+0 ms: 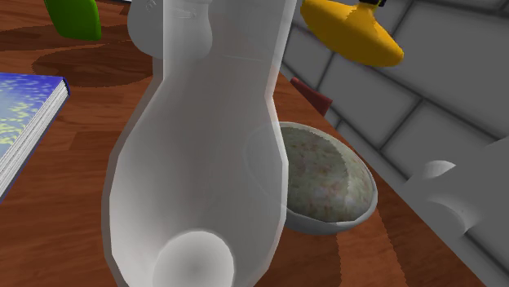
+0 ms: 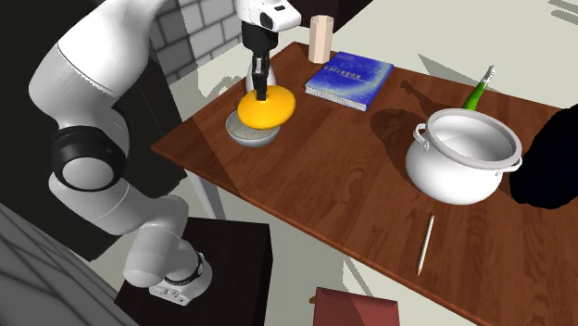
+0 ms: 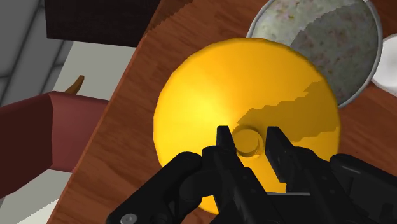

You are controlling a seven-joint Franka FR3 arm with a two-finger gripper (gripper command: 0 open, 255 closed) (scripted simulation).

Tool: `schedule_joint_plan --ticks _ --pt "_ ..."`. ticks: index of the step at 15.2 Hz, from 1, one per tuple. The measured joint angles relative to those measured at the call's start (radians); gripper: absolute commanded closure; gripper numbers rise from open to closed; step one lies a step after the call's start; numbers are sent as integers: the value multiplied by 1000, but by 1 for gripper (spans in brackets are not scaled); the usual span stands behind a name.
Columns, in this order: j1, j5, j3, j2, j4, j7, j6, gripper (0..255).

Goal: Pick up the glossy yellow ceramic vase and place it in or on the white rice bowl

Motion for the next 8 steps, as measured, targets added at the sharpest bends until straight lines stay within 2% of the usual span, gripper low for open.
schedule_joint_plan --ticks 4,7,8 --pt "27 10 103 42 72 141 -21 255" --pt "61 -36 228 150 204 286 -52 255" --pt "85 -73 285 209 272 347 -72 255"
